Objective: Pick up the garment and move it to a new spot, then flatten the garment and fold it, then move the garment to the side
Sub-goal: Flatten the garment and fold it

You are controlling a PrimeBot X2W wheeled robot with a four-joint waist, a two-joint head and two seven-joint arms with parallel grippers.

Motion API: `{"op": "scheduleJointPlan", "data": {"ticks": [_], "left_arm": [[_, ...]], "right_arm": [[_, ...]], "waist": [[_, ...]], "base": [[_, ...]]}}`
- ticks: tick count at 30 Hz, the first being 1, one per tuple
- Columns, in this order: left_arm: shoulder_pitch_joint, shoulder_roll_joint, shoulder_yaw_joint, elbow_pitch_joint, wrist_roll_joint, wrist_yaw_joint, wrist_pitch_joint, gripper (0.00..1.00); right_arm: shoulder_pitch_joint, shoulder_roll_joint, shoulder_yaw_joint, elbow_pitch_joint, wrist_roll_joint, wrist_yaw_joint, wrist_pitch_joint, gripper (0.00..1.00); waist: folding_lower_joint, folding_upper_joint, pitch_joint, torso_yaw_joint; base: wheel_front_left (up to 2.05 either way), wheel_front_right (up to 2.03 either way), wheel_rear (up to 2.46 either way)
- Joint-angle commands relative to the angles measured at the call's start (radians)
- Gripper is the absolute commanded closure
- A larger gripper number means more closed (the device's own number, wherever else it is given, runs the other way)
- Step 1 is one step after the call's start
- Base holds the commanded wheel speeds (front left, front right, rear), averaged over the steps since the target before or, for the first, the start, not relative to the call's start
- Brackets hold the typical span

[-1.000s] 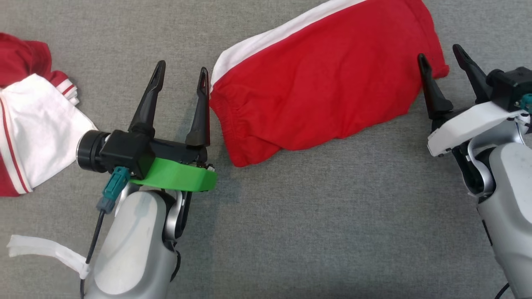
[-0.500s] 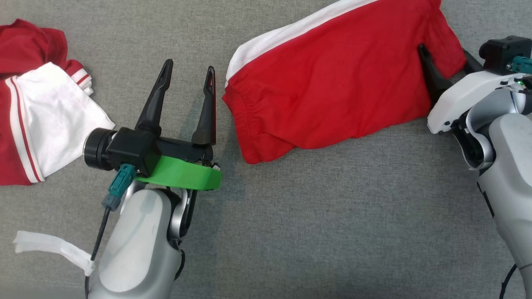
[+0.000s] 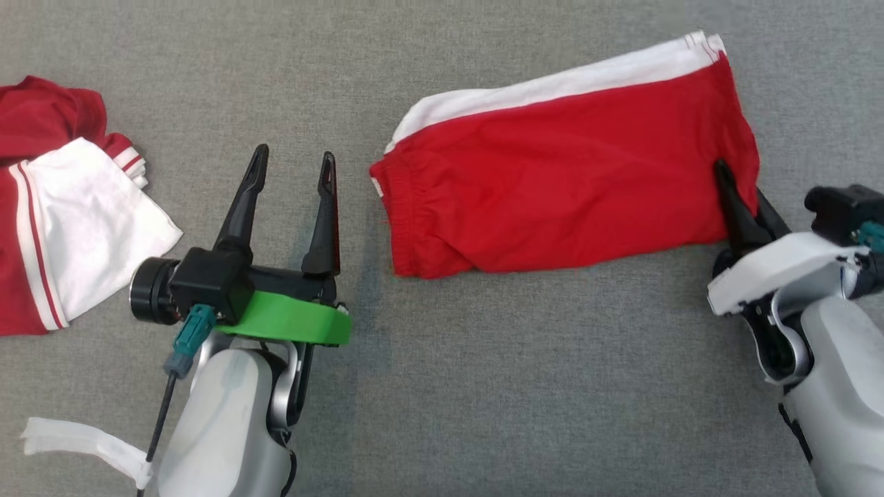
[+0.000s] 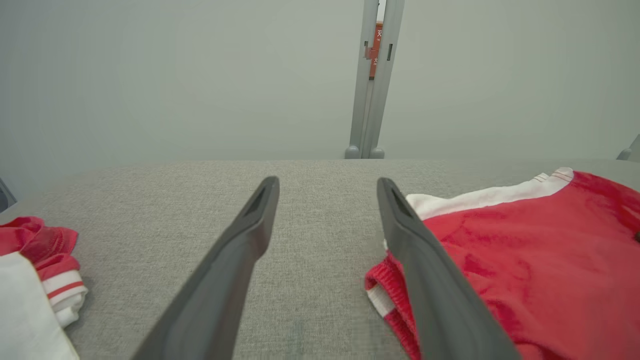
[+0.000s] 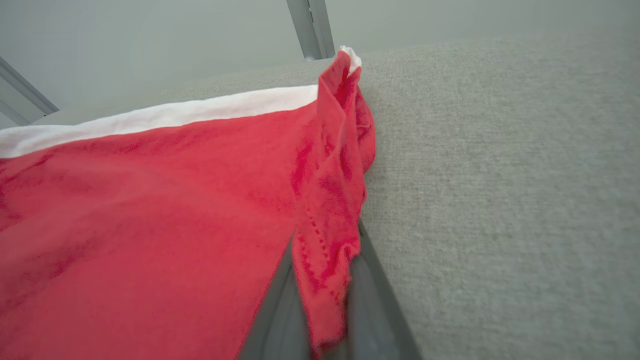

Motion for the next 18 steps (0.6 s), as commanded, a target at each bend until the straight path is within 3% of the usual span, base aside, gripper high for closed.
{"op": "scheduleJointPlan", "data": {"ticks": [1,12,18], "left_arm": [[0.02,0.006,0.007,0.003,0.01,0.001,-0.003,0.0],[0.076,0.004,0.009,0.023,0.002,-0.004,-0.004,0.0],[0.087,0.003,-0.001,0.03,0.0,-0.005,-0.004,0.0]], "right_arm": [[0.051,0.007,-0.029,-0.022,0.006,-0.001,-0.016,1.0],[0.298,0.08,-0.225,-0.201,-0.072,-0.001,0.031,1.0],[0.301,0.098,-0.228,-0.316,-0.139,-0.001,0.091,1.0]], "waist": [[0.0,0.0,-0.038,-0.021],[0.0,0.0,-0.107,-0.035],[0.0,0.0,-0.129,-0.03]], "base": [[0.0,0.0,0.0],[0.0,0.0,0.0],[0.0,0.0,0.0]]}}
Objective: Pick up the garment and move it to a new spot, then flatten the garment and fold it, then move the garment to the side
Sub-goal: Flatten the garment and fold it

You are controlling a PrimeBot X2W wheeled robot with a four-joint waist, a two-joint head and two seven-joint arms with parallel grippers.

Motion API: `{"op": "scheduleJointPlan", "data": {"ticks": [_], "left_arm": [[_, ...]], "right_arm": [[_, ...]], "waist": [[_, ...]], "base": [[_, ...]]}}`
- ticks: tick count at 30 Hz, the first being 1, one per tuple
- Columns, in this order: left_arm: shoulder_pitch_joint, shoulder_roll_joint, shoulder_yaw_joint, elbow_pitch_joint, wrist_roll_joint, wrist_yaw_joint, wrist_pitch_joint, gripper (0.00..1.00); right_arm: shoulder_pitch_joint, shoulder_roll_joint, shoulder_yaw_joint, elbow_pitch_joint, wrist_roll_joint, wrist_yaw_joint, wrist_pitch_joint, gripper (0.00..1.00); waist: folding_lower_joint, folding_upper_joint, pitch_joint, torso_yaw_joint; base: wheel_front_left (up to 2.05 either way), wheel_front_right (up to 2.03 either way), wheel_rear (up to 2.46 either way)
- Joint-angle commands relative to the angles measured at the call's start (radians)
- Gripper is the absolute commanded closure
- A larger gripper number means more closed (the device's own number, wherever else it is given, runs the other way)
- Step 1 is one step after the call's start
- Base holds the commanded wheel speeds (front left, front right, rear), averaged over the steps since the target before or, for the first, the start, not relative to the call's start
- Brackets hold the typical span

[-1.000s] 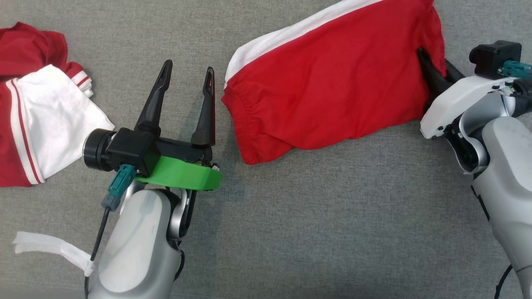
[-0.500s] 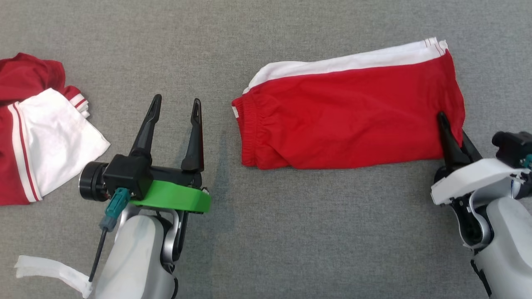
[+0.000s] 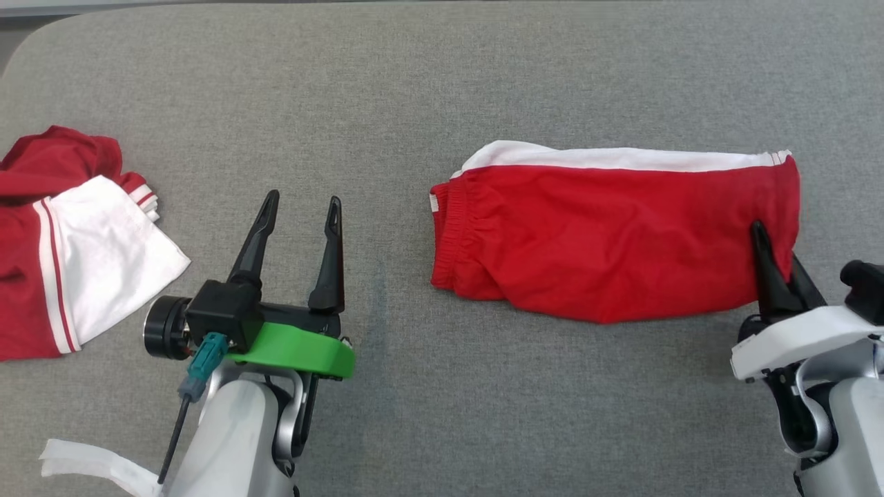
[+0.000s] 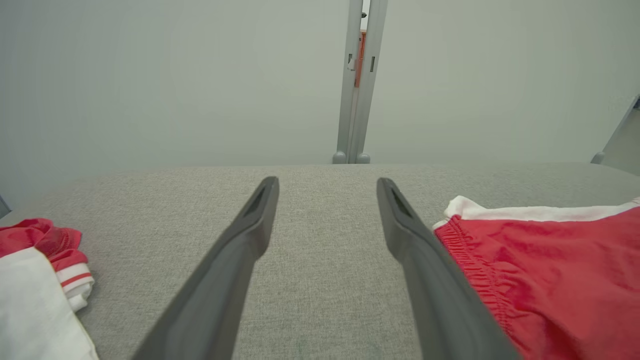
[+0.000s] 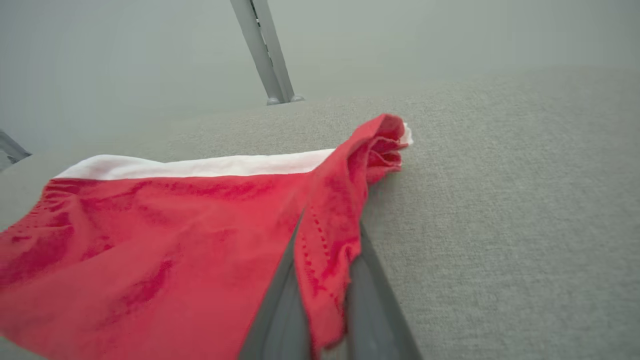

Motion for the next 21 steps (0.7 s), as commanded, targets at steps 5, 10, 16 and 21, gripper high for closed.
{"op": "scheduleJointPlan", "data": {"ticks": [5,10,16,21], "left_arm": [[0.012,0.002,-0.008,0.004,-0.005,-0.005,-0.004,0.0],[0.002,0.001,-0.017,0.002,-0.008,-0.004,-0.003,0.0],[-0.009,0.0,-0.016,-0.001,-0.02,0.004,-0.003,0.0],[-0.007,-0.001,-0.018,-0.004,-0.026,0.008,-0.004,0.0]], "right_arm": [[-0.077,0.001,0.142,-0.095,-0.035,-0.001,0.076,1.0],[-0.168,0.026,0.322,-0.089,-0.017,-0.001,0.12,1.0],[-0.236,0.059,0.502,-0.005,0.034,-0.001,0.13,1.0],[-0.26,0.066,0.577,0.066,0.057,-0.001,0.117,1.0]], "waist": [[0.0,-0.0001,-0.014,0.012],[0.0,-0.0001,-0.009,0.034],[0.0,-0.0001,0.004,0.061],[0.0,-0.0001,0.011,0.068]], "base": [[0.0,0.0,0.0],[0.0,0.0,0.0],[0.0,0.0,0.0],[0.0,0.0,0.0]]}}
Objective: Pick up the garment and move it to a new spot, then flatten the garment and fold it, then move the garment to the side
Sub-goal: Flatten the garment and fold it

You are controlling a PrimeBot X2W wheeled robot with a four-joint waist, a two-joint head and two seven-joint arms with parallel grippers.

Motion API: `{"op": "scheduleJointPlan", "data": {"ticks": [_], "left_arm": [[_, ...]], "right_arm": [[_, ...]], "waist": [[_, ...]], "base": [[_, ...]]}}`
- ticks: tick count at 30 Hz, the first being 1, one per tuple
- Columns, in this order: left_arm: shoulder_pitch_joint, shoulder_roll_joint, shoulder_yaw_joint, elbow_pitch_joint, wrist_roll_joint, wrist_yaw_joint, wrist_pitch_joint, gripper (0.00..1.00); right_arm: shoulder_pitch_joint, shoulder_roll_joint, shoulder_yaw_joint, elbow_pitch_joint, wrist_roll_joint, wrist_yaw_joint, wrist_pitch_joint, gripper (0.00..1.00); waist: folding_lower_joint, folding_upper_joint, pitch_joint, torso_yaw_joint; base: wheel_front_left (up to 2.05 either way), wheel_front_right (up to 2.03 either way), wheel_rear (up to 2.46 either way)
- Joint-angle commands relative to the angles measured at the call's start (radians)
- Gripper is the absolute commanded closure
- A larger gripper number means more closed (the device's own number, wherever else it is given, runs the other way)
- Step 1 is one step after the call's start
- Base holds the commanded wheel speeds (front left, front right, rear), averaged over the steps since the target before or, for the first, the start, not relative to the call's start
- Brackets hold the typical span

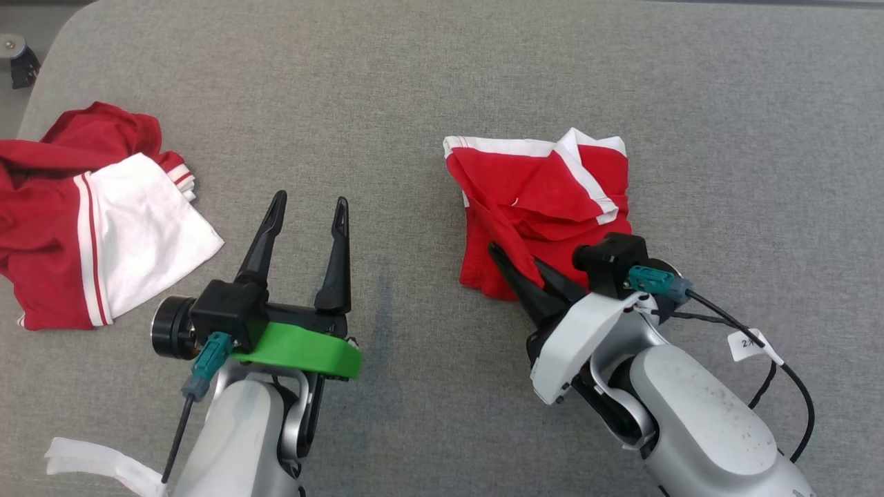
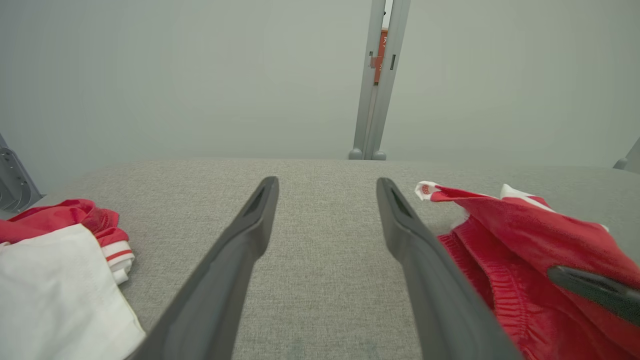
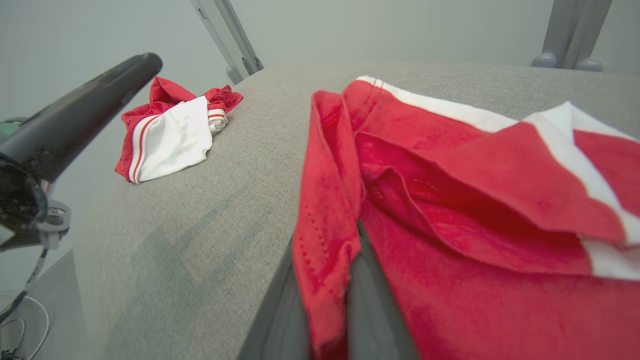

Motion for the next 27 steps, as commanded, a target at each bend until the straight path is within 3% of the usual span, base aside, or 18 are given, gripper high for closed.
{"op": "scheduleJointPlan", "data": {"ticks": [1,3,8,11,21,27], "left_arm": [[-0.005,0.001,-0.001,-0.004,-0.004,0.005,-0.004,0.0],[-0.006,0.0,-0.002,-0.003,-0.005,0.007,-0.003,0.0],[-0.002,0.0,0.0,-0.002,0.001,0.011,-0.003,0.0],[0.0,0.0,0.006,0.001,0.005,0.014,-0.003,0.0],[0.033,0.021,0.038,-0.013,0.028,0.027,-0.003,0.0],[0.057,0.035,0.053,-0.024,0.035,0.034,-0.003,0.0]], "right_arm": [[-0.015,0.0,0.01,0.011,0.004,-0.001,-0.017,0.85],[-0.026,0.0,0.019,0.02,0.003,-0.001,-0.048,0.0],[-0.028,-0.022,0.027,-0.011,-0.026,-0.001,-0.173,0.0],[-0.005,-0.04,-0.019,-0.052,-0.054,-0.001,-0.242,0.0],[0.184,-0.034,-0.408,-0.208,-0.162,-0.001,-0.288,0.0],[0.296,-0.003,-0.555,-0.262,-0.196,-0.001,-0.258,0.0]], "waist": [[0.0,0.0,0.003,0.001],[0.0,0.0,0.004,-0.001],[0.0,0.0,0.0,-0.012],[0.0,0.0,-0.006,-0.02],[0.0,0.0,-0.027,-0.064],[0.0,0.0,-0.04,-0.084]], "base": [[0.0,0.0,0.0],[0.0,0.0,0.0],[0.0,0.0,0.0],[0.0,0.0,0.0],[0.0,0.0,0.0],[0.0,0.0,0.0]]}}
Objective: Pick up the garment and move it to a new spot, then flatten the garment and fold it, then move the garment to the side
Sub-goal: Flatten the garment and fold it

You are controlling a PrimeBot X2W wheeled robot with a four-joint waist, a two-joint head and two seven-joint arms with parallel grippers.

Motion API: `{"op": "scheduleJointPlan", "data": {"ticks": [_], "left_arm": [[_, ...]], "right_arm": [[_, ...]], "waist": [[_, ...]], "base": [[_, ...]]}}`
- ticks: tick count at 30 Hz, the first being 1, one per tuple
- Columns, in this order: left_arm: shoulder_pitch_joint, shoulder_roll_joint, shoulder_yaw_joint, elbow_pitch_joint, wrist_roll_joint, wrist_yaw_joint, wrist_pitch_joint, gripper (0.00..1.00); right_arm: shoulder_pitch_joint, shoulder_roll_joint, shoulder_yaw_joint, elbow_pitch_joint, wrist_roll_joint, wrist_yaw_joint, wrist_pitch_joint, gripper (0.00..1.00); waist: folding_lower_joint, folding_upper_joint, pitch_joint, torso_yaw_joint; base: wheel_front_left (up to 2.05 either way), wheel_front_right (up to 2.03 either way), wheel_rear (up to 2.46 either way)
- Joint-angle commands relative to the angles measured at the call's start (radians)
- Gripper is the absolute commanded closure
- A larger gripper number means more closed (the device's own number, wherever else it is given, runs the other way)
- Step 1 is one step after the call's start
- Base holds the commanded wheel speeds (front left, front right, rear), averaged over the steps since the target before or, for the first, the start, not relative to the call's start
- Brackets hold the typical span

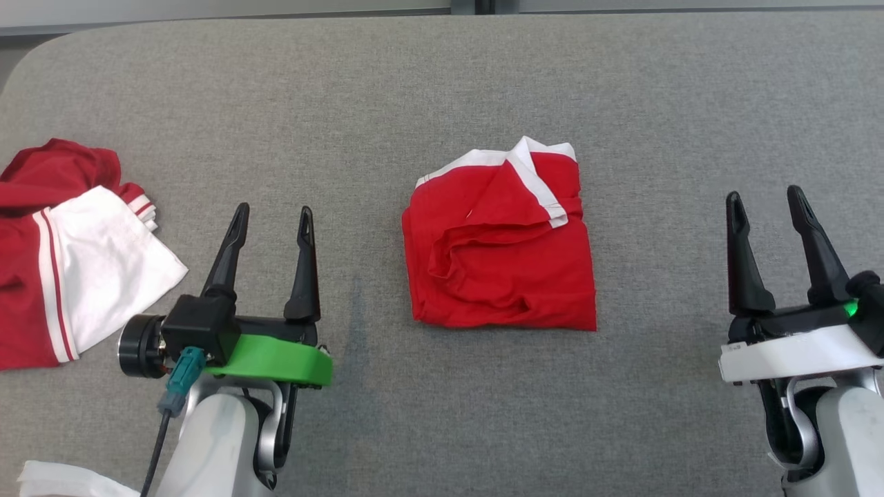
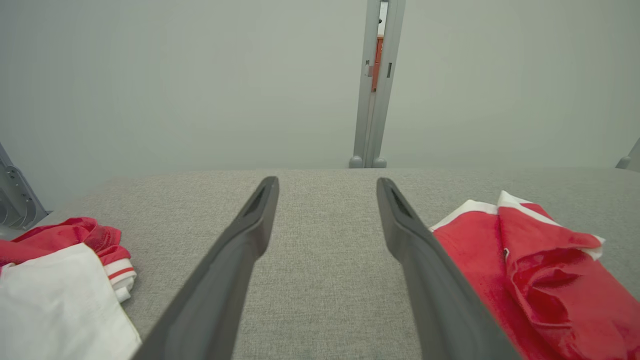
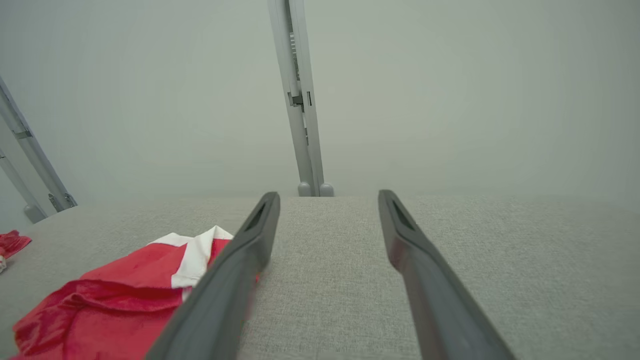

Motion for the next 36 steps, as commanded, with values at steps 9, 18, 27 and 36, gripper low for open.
{"op": "scheduleJointPlan", "data": {"ticks": [9,18,27,36], "left_arm": [[0.028,0.016,0.005,0.001,0.011,0.007,-0.003,0.0],[0.02,0.019,0.002,-0.005,0.007,0.007,-0.003,0.0],[-0.019,0.013,-0.009,-0.023,0.009,0.001,-0.003,0.0],[-0.061,-0.003,-0.029,-0.042,0.016,-0.009,-0.003,0.0]], "right_arm": [[0.068,0.051,-0.039,-0.039,-0.016,-0.001,0.036,0.0],[0.07,0.052,-0.04,-0.044,-0.023,-0.001,0.054,0.0],[-0.002,0.01,0.055,0.023,-0.003,-0.001,0.116,1.0],[-0.181,-0.014,0.264,0.267,0.081,-0.001,0.131,1.0]], "waist": [[0.0,-0.0001,-0.02,-0.015],[0.0,-0.0001,-0.018,-0.017],[0.0,-0.0001,0.018,0.004],[0.0,-0.0001,0.075,0.059]], "base": [[0.0,0.0,0.0],[0.0,0.0,0.0],[0.0,0.0,0.0],[0.0,0.0,0.0]]}}
